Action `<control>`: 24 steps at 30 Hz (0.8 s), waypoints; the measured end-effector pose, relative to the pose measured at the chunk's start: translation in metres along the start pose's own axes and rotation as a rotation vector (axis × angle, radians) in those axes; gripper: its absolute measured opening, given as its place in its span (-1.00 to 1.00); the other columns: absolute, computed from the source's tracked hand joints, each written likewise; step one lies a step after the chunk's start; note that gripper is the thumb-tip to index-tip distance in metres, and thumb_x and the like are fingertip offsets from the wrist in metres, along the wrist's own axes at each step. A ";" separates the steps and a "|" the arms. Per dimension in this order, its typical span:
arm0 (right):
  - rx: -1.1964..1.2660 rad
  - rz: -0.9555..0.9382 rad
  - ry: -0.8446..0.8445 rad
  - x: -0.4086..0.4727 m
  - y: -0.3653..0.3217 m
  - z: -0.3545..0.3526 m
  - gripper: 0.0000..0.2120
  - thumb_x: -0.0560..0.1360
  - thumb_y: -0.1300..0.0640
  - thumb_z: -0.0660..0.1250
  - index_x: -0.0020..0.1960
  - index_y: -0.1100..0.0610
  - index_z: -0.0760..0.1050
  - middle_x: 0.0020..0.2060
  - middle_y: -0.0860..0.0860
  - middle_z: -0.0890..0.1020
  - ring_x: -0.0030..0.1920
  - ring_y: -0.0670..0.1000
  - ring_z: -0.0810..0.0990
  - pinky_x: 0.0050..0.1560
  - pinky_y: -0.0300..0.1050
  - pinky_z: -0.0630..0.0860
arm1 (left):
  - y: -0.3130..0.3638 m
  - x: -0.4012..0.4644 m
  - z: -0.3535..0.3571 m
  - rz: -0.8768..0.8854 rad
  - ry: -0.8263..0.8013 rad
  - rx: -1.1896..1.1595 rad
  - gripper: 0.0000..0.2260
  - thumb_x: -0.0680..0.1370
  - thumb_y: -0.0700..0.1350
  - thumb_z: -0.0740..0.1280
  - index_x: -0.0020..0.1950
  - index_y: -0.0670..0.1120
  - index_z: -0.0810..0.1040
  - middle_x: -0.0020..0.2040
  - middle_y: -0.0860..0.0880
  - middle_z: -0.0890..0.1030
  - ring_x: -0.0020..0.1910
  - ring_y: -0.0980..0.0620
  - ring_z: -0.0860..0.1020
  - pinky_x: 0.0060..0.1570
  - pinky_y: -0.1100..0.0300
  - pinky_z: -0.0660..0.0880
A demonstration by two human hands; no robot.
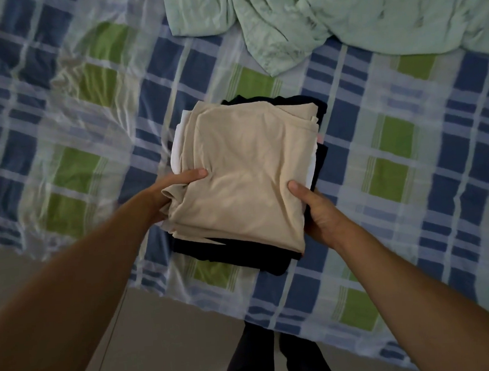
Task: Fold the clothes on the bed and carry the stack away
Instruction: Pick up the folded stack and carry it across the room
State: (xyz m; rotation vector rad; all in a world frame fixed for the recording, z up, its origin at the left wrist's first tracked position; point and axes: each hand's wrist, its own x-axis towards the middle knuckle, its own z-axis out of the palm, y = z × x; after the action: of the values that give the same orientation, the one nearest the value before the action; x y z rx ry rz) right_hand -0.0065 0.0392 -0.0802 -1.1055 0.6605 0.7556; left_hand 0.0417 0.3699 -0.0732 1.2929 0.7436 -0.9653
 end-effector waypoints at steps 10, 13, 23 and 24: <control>-0.137 -0.103 0.041 -0.036 0.006 -0.023 -0.26 0.29 -0.08 0.64 0.42 -0.03 0.48 0.21 0.01 0.70 0.19 0.07 0.69 0.07 -0.02 0.65 | -0.040 -0.041 0.042 0.032 0.003 -0.141 -0.23 0.15 0.14 0.64 0.28 -0.11 0.54 0.06 -0.12 0.75 -0.02 -0.09 0.74 -0.23 0.13 0.67; -0.146 -0.087 0.059 -0.064 0.009 -0.036 -0.21 0.21 -0.14 0.68 0.39 -0.05 0.50 0.18 0.01 0.71 0.16 0.08 0.70 0.05 0.01 0.65 | -0.058 -0.065 0.066 0.064 0.029 -0.182 -0.16 0.15 0.10 0.64 0.36 -0.15 0.51 0.15 -0.15 0.72 0.09 -0.15 0.71 -0.04 0.03 0.66; -0.149 -0.063 0.002 -0.194 -0.013 -0.060 -0.37 0.31 -0.04 0.58 0.34 -0.09 0.48 0.12 -0.02 0.73 0.08 0.04 0.73 -0.13 -0.12 0.67 | -0.086 -0.179 0.138 0.048 0.065 -0.189 0.07 0.01 0.16 0.76 0.42 -0.23 0.51 0.25 -0.20 0.67 0.25 -0.22 0.62 0.38 -0.14 0.48; -0.161 -0.068 -0.001 -0.207 -0.017 -0.061 -0.37 0.32 -0.05 0.57 0.36 -0.09 0.48 0.13 -0.01 0.73 0.09 0.05 0.73 -0.11 -0.10 0.67 | -0.086 -0.193 0.144 0.060 0.067 -0.193 0.03 0.03 0.16 0.76 0.40 -0.22 0.52 0.22 -0.18 0.69 0.21 -0.19 0.65 0.31 -0.10 0.53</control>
State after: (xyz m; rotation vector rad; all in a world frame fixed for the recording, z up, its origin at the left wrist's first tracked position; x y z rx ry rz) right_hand -0.1190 -0.0643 0.0727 -1.2681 0.5659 0.7609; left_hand -0.1292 0.2587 0.0817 1.1761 0.8250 -0.7853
